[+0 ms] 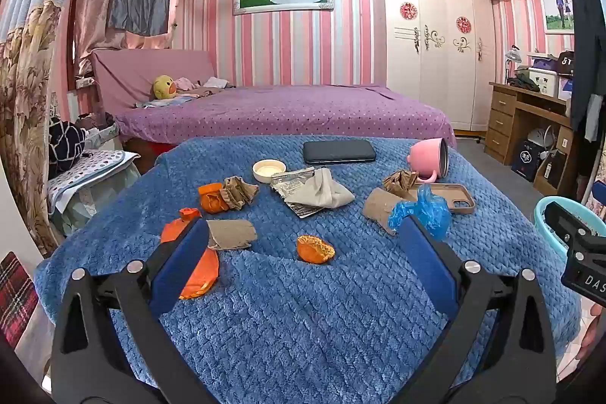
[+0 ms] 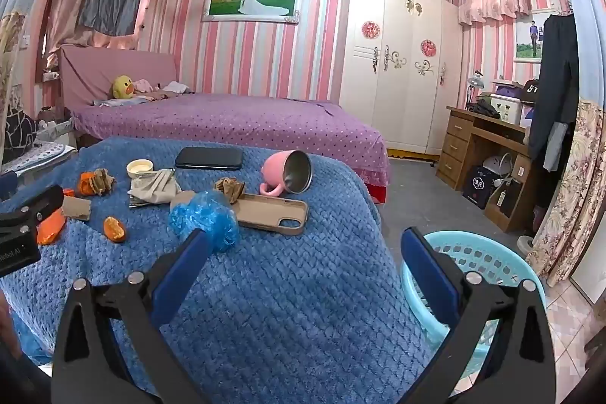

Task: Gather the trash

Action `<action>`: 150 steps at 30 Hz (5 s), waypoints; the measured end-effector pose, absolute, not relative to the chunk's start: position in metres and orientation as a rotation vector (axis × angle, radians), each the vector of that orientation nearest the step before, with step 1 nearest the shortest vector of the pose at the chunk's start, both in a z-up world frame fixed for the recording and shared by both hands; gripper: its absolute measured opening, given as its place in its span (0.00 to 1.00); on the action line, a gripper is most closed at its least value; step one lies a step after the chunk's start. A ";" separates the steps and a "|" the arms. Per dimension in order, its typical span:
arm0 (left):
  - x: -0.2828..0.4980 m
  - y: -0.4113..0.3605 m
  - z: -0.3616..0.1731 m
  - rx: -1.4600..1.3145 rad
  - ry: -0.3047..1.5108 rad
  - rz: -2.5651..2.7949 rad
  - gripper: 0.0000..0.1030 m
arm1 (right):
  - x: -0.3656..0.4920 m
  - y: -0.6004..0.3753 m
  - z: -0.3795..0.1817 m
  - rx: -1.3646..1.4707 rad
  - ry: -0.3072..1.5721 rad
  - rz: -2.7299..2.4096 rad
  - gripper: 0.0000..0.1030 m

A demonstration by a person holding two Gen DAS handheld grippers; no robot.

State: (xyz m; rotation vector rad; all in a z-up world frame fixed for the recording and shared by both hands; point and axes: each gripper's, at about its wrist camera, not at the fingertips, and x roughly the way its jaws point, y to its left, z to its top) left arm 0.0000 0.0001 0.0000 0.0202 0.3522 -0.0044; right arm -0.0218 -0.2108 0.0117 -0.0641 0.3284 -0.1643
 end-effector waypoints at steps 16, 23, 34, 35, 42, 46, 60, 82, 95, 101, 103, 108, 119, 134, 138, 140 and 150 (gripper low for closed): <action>0.000 0.000 0.000 0.016 0.355 -0.004 0.95 | -0.021 -0.212 0.011 -0.064 0.327 -0.165 0.96; 0.000 0.000 0.000 0.016 0.356 -0.005 0.95 | -0.019 -0.215 0.008 -0.067 0.328 -0.167 0.96; 0.000 0.000 0.000 0.015 0.357 -0.005 0.95 | -0.018 -0.215 0.007 -0.069 0.328 -0.167 0.96; 0.000 0.000 0.000 0.015 0.357 -0.005 0.95 | -0.019 -0.214 0.008 -0.069 0.329 -0.168 0.96; 0.000 0.001 0.000 0.013 0.358 -0.006 0.95 | -0.019 -0.213 0.008 -0.070 0.329 -0.168 0.96; 0.000 0.001 0.000 0.013 0.357 -0.006 0.95 | -0.017 -0.213 0.007 -0.070 0.333 -0.167 0.96; 0.000 0.001 0.001 0.012 0.358 -0.006 0.95 | -0.020 -0.222 0.006 -0.072 0.335 -0.168 0.96; 0.005 -0.003 -0.008 0.008 0.371 -0.012 0.95 | -0.020 -0.227 -0.004 -0.069 0.347 -0.172 0.96; 0.003 -0.003 -0.009 0.010 0.373 -0.012 0.95 | -0.015 -0.228 -0.005 -0.050 0.361 -0.187 0.96; 0.002 -0.003 -0.008 0.011 0.371 -0.010 0.95 | -0.014 -0.227 -0.005 -0.053 0.363 -0.194 0.96; 0.001 -0.003 -0.008 0.013 0.371 -0.008 0.95 | -0.015 -0.227 -0.004 -0.051 0.359 -0.195 0.96; 0.000 0.000 -0.007 0.017 0.371 -0.006 0.95 | -0.018 -0.230 -0.002 -0.044 0.354 -0.196 0.96; -0.001 0.003 -0.007 0.022 0.375 -0.009 0.95 | -0.014 -0.233 -0.005 -0.037 0.367 -0.207 0.96; 0.017 0.004 0.015 0.040 0.366 -0.033 0.95 | 0.019 -0.241 0.030 0.002 0.363 -0.184 0.96; 0.033 0.008 0.028 0.043 0.359 -0.040 0.95 | 0.041 -0.240 0.045 0.012 0.368 -0.179 0.96; 0.043 0.011 0.035 0.043 0.357 -0.042 0.95 | 0.052 -0.237 0.050 0.015 0.371 -0.174 0.96; 0.088 0.051 0.019 0.002 0.411 0.038 0.95 | 0.100 -0.232 0.048 0.016 0.368 -0.134 0.96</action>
